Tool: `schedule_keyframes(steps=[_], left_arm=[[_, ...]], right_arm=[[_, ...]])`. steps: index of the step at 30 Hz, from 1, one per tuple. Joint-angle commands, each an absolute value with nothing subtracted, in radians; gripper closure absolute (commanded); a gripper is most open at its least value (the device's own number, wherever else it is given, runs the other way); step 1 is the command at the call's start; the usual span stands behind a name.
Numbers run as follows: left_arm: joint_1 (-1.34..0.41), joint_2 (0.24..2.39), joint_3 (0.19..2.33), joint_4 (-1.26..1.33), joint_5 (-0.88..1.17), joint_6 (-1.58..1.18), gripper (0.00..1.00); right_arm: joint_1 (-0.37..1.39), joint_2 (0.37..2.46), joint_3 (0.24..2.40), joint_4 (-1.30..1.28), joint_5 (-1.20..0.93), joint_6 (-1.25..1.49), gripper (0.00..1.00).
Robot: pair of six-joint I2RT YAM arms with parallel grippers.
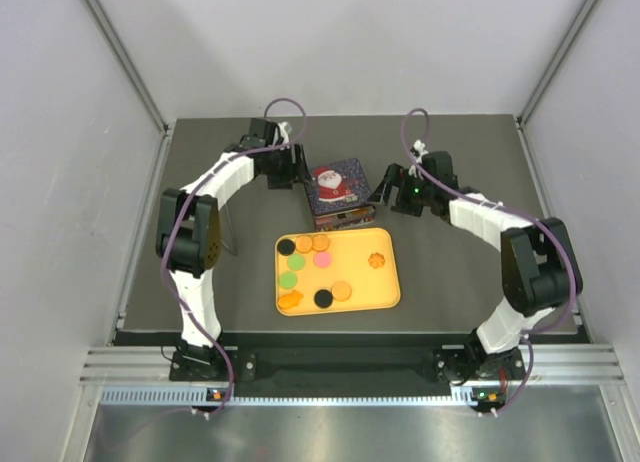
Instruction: Pack the cookies
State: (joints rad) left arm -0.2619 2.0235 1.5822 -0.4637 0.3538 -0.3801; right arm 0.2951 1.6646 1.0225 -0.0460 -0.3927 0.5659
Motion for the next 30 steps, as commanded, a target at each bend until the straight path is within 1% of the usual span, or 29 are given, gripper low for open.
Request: schedule_keyframes(steps=[1,3,8,12,15,20,30], left_arm=[[-0.258,1.996,1.661,-0.456,0.284,-0.288,0.27],[-0.258,2.02,1.696,-0.439,0.264,-0.25,0.27],[-0.258,2.092,1.799,-0.45,0.242,-0.184,0.28],[-0.258,2.117,1.809,-0.371,0.241,-0.144,0.27],[-0.258,2.155,1.827,-0.324,0.253,-0.12,0.27],[-0.258,2.189,1.801,-0.184,0.299,-0.149,0.27],[-0.259,2.293,1.916,-0.156,0.354,-0.206,0.27]], right_arm=[[0.353,1.56,0.968,-0.008,-0.318,0.612,0.11],[0.394,1.533,0.936,0.027,-0.287,0.652,0.11],[0.446,1.558,0.942,0.074,-0.242,0.722,0.1],[0.454,1.607,0.94,0.129,-0.21,0.819,0.1],[0.466,1.623,0.896,0.202,-0.201,0.903,0.1],[0.52,1.652,0.887,0.224,-0.132,0.957,0.08],[0.526,1.729,0.885,0.296,-0.12,1.055,0.07]])
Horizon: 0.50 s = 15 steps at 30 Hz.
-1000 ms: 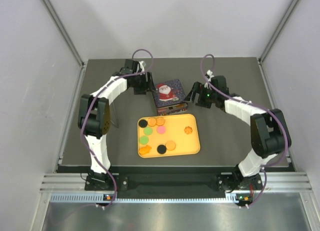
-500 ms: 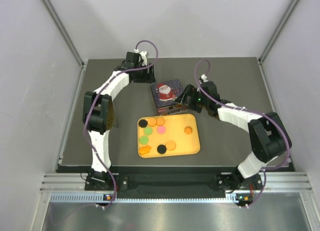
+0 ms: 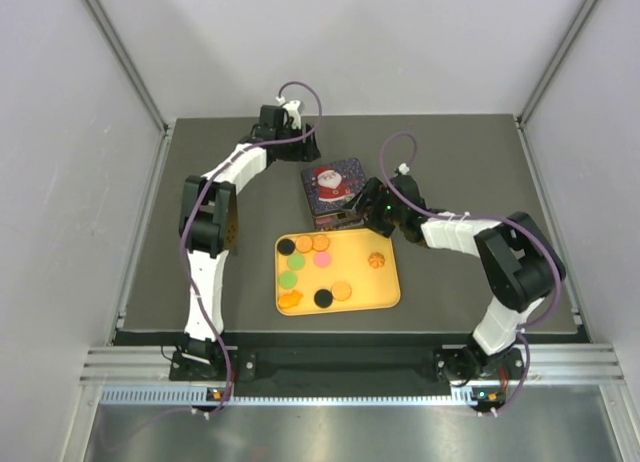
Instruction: Pack the cookies
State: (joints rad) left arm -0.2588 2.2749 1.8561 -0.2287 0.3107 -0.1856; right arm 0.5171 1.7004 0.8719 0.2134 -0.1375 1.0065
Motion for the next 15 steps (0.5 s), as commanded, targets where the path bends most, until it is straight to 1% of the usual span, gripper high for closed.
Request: schedule_keyframes(steps=[1,15], left_arm=[[-0.259,2.307,1.925,-0.153,0.356,-0.218,0.27],[-0.285,2.379,1.991,-0.176,0.377,-0.222,0.28]], right_arm=[[0.526,1.735,0.885,0.313,-0.12,1.068,0.08],[0.526,1.787,0.905,0.35,-0.094,1.095,0.08]])
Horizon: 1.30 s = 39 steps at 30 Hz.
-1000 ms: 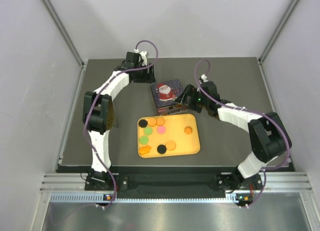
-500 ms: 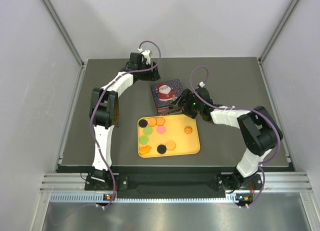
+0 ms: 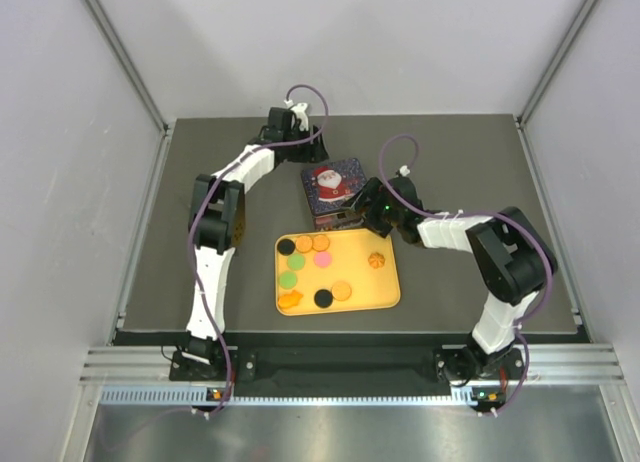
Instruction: Pack the cookies
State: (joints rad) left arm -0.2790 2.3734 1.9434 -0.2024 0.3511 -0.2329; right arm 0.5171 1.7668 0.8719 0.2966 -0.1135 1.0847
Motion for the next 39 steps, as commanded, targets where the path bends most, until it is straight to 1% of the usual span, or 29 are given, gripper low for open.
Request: schedule_keyframes(steps=[1,11,20,27,39], left_arm=[[-0.285,2.381,1.99,-0.184,0.388,-0.219,0.28],[-0.287,2.361,1.964,-0.232,0.414,-0.178,0.32],[-0.291,2.326,1.924,-0.241,0.436,-0.169,0.34],[-0.298,2.296,1.888,-0.245,0.43,-0.164,0.35],[-0.304,2.206,1.8,-0.238,0.373,-0.169,0.39]], right_arm=[[0.526,1.79,0.908,0.353,-0.094,1.097,0.08],[0.52,1.824,0.971,0.322,-0.103,1.078,0.09],[0.485,1.845,1.049,0.265,-0.137,1.034,0.13],[0.466,1.856,1.094,0.242,-0.182,0.991,0.12],[0.443,1.899,1.167,0.225,-0.242,0.986,0.12]])
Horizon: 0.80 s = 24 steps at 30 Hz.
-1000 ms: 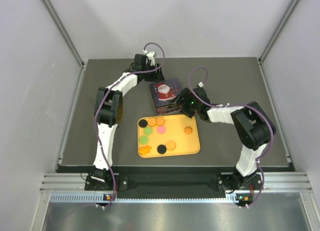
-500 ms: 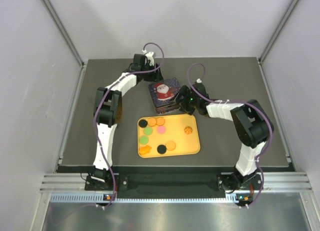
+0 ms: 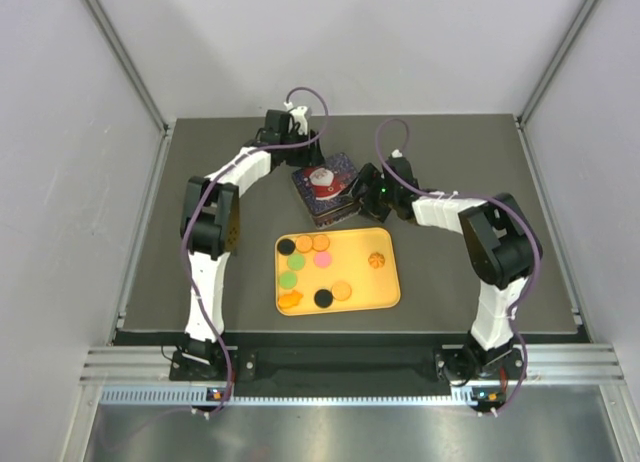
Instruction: Pack the cookies
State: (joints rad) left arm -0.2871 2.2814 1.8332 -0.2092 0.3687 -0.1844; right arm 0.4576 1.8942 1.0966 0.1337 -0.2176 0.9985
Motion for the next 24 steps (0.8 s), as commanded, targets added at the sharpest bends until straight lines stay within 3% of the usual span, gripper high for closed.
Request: schedule_keyframes(steps=[1,13,24], left_arm=[[-0.305,2.203,1.792,-0.235,0.376,-0.169,0.39],[-0.31,2.184,1.759,-0.258,0.385,-0.16,0.39],[-0.322,2.111,1.674,-0.227,0.316,-0.357,0.38]], right_arm=[[0.44,1.905,1.172,0.225,-0.245,0.988,0.12],[0.413,1.928,1.219,0.195,-0.278,0.948,0.12],[0.391,2.0,1.377,0.066,-0.331,0.807,0.09]])
